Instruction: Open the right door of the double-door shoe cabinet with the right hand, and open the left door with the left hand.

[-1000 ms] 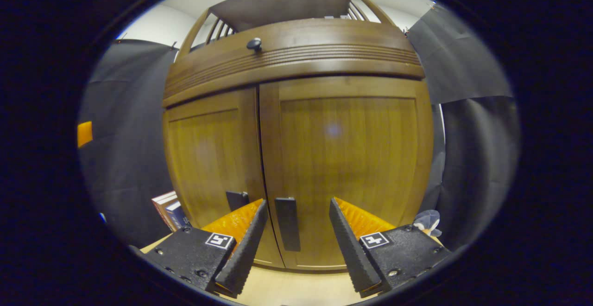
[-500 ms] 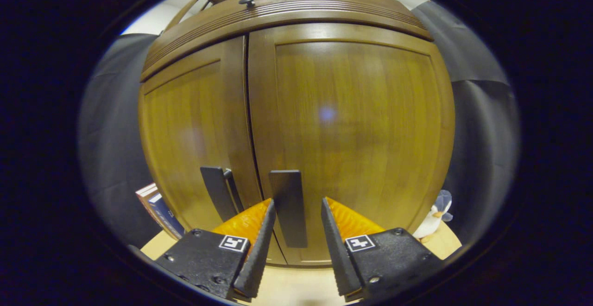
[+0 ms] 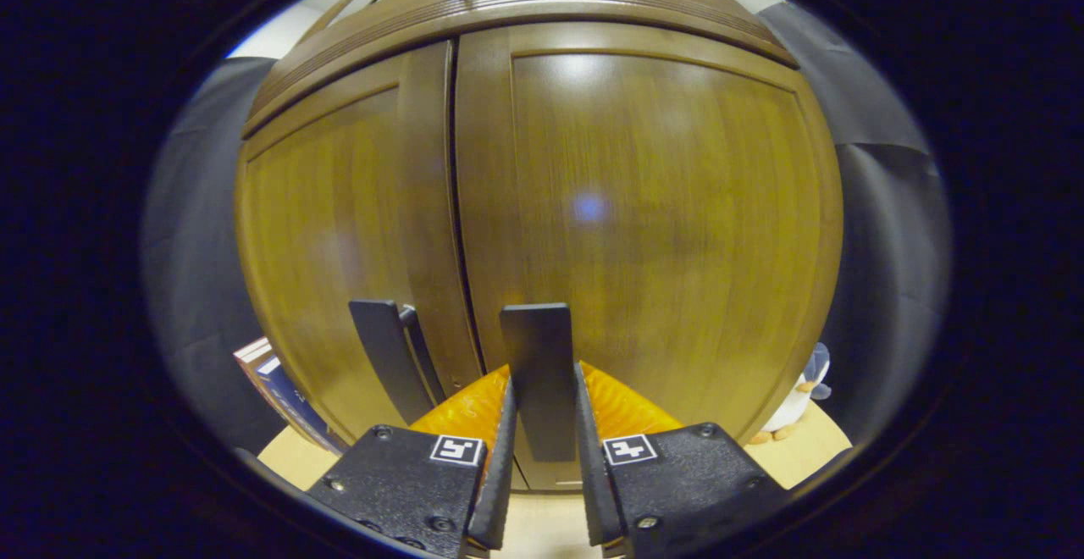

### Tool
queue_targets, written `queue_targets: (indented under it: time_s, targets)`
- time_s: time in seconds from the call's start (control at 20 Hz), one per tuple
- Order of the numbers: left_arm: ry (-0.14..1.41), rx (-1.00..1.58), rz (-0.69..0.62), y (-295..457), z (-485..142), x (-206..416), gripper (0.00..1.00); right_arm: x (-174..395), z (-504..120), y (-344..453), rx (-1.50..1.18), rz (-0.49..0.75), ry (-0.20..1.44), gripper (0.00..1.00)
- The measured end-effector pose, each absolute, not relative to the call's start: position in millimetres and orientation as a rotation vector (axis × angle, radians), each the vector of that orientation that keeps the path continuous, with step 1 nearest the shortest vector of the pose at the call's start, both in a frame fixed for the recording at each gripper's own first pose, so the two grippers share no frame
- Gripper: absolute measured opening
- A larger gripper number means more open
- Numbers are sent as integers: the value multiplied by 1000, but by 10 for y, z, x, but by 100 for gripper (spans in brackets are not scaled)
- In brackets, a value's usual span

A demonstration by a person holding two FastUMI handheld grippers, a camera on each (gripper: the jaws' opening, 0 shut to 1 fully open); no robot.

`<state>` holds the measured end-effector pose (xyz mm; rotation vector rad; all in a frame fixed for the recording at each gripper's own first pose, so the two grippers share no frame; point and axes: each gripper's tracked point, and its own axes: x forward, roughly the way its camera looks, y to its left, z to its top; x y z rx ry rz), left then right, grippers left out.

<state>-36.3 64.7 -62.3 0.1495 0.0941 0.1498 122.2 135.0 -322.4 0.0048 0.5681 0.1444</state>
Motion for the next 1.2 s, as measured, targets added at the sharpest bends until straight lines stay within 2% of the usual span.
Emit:
queue_targets:
  time_s: [0.2, 0.25, 0.3, 0.35, 0.45, 0.5, 1.2]
  targets:
    - [96, 132, 144, 629, -645, -385, 96, 1212, -3219, 1354, 5, 141, 579, 35]
    - [95, 130, 143, 633, -650, -388, 100, 1197, -3223, 1343, 14, 147, 589, 34]
    - [97, 128, 144, 636, -672, -387, 96, 1179, -3212, 1338, 20, 155, 594, 32]
    - [101, 123, 144, 624, -692, -388, 100, 1163, -3198, 1331, 23, 163, 598, 32]
    - [115, 110, 137, 582, -735, -383, 100, 1094, -3174, 1304, 13, 180, 597, 30]
    - [121, 107, 132, 550, -751, -383, 96, 1034, -3161, 1293, 9, 188, 594, 31]
    - [169, 86, 66, 107, -1027, -375, 96, 183, -2843, 797, 3, 326, 537, 30]
